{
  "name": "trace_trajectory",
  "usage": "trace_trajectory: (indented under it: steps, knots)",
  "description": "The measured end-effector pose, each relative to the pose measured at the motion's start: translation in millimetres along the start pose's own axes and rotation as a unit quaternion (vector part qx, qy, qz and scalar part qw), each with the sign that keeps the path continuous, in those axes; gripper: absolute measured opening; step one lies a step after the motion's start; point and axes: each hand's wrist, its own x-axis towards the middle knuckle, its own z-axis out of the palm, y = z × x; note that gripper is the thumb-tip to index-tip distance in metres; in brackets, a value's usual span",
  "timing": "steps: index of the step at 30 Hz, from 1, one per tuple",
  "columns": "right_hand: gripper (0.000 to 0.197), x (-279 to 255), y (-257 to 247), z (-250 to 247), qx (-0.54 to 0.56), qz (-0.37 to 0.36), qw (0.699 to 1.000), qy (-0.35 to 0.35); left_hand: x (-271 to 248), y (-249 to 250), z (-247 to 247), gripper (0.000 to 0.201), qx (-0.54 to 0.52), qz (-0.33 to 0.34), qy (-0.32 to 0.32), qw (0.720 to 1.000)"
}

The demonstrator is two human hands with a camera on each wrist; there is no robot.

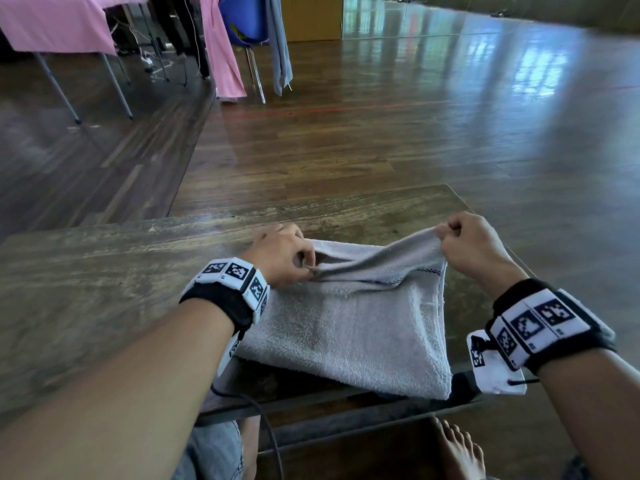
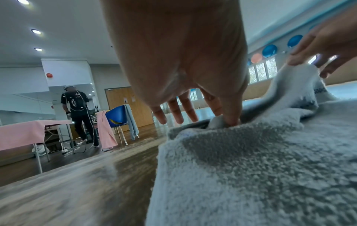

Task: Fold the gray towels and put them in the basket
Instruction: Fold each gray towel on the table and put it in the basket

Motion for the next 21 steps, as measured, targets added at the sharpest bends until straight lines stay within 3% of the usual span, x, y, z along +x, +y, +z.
trace_trajectory:
  steps: [3,8,12,14,18,21]
  knots:
    - [0.025,1.5,4.6,-5.0,-0.021,0.011,1.000,0.018,6.3,0.2,1.3,0.012,0.031,-0.022,0.035,0.999]
    - [0.021,2.0,13.8,-3.0,-0.055,0.031,0.998,-0.015,12.4,-8.1,-1.7,0.013,0.069,-0.095,0.064,0.991]
    - [0.025,5.6,18.9,-0.2,-0.060,0.039,0.997,-0.018,17.2,-11.5,1.1,0.011,0.033,-0.055,0.118,0.991]
    - [0.025,8.7,21.1,1.0,-0.060,0.043,0.997,-0.020,20.9,-13.2,1.0,0.006,0.011,-0.038,0.106,0.994]
    - [0.028,13.8,24.0,0.9,-0.075,0.048,0.995,-0.038,23.3,-19.5,5.7,0.010,-0.001,-0.066,0.029,0.997]
    - [0.030,15.9,24.0,0.2,-0.087,0.048,0.994,-0.051,24.1,-23.1,9.0,0.002,-0.011,-0.060,0.020,0.998]
